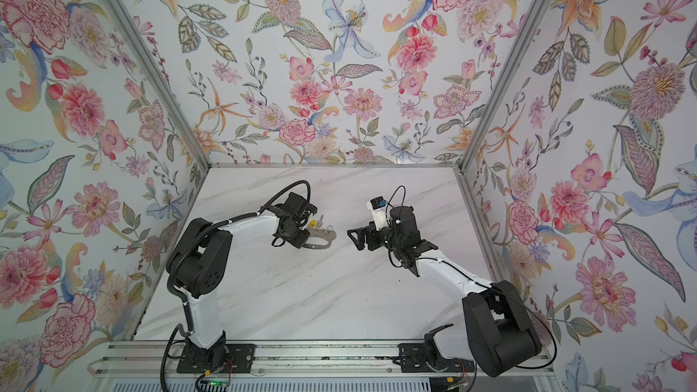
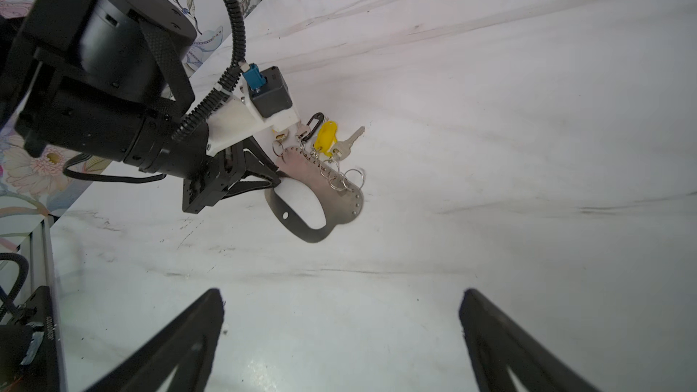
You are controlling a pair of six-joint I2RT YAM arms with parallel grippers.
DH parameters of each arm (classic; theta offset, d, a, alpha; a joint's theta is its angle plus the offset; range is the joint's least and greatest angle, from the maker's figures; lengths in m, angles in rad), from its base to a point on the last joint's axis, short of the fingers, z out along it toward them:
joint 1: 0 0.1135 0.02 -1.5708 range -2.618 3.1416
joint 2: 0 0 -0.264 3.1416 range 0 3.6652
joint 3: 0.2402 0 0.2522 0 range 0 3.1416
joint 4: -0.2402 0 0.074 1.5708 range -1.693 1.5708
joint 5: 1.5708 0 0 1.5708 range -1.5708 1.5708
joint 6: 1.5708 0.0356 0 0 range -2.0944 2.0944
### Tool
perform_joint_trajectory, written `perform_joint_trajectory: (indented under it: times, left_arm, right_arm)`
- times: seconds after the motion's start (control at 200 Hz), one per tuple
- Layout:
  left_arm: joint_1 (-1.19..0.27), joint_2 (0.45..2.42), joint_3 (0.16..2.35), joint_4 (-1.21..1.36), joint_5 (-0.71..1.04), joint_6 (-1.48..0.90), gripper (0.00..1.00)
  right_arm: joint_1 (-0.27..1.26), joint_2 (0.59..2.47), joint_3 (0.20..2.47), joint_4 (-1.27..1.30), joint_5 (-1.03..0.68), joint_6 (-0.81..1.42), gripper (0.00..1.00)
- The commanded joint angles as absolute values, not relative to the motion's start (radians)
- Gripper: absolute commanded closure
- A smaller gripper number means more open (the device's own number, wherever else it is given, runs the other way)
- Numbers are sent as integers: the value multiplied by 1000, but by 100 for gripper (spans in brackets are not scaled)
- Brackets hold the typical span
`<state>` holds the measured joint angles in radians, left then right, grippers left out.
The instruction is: Remove the keys from the keyring
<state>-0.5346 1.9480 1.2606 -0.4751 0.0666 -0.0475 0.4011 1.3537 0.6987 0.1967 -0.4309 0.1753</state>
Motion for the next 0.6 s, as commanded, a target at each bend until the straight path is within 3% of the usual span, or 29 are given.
perform_joint_trajectory:
  times: [0.0, 0.39, 0.596]
  left_arm:
    - [-603, 1965, 1201, -529, 83, -28, 78]
    - [-660, 1932, 1199, -498, 185, 10, 78]
    - [-629, 1908, 1211, -460, 186, -15, 76]
  right_arm:
    - [388, 1385, 743, 151, -469, 193, 1]
    - [364, 1452, 739, 113, -507, 257, 0]
    - [361, 1555, 781, 82, -557, 247, 10]
